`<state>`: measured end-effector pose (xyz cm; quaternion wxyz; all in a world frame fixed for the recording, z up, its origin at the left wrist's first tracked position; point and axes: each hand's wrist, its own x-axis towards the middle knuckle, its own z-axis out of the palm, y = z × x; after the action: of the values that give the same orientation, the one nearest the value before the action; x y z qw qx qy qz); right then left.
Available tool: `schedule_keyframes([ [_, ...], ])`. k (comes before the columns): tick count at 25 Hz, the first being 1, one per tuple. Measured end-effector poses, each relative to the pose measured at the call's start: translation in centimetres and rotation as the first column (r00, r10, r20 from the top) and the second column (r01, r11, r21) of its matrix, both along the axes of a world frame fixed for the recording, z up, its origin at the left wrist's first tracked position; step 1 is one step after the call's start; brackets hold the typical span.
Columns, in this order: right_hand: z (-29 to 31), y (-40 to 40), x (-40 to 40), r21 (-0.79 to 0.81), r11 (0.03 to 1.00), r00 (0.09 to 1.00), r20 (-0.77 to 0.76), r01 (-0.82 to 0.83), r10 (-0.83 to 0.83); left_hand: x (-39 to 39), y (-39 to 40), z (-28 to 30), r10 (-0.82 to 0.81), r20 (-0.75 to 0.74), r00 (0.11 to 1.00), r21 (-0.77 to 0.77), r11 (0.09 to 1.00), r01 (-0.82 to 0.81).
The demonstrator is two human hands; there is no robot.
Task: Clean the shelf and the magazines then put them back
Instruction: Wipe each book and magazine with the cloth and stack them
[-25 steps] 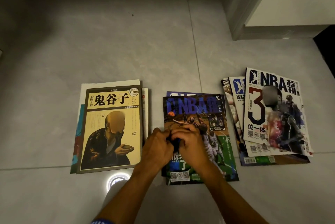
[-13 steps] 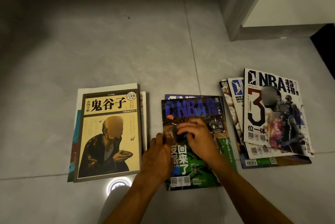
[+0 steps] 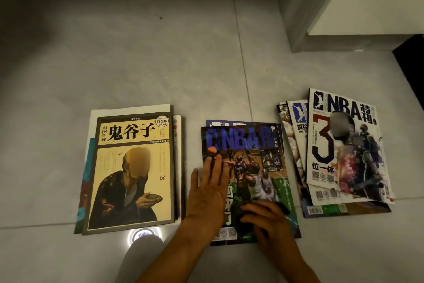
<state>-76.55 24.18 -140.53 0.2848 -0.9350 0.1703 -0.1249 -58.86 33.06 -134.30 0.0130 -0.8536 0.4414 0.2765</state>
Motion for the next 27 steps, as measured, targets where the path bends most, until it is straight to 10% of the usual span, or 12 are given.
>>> schedule_keyframes([
  [7,2.0,-9.2,14.1,-0.009,0.915,0.911,-0.089,0.404,-0.403,-0.3,-0.7,0.1,-0.030,-0.097,0.995,0.057,0.998,0.035],
  [17,0.9,0.6,0.0,-0.018,0.992,0.986,-0.106,0.129,-0.130,-0.3,-0.3,-0.8,-0.002,-0.087,0.996,0.017,1.000,0.004],
  [27,0.6,-10.1,11.5,0.150,0.916,0.929,-0.075,0.371,-0.363,0.1,-0.3,-0.4,-0.046,-0.097,0.994,0.035,0.998,0.049],
])
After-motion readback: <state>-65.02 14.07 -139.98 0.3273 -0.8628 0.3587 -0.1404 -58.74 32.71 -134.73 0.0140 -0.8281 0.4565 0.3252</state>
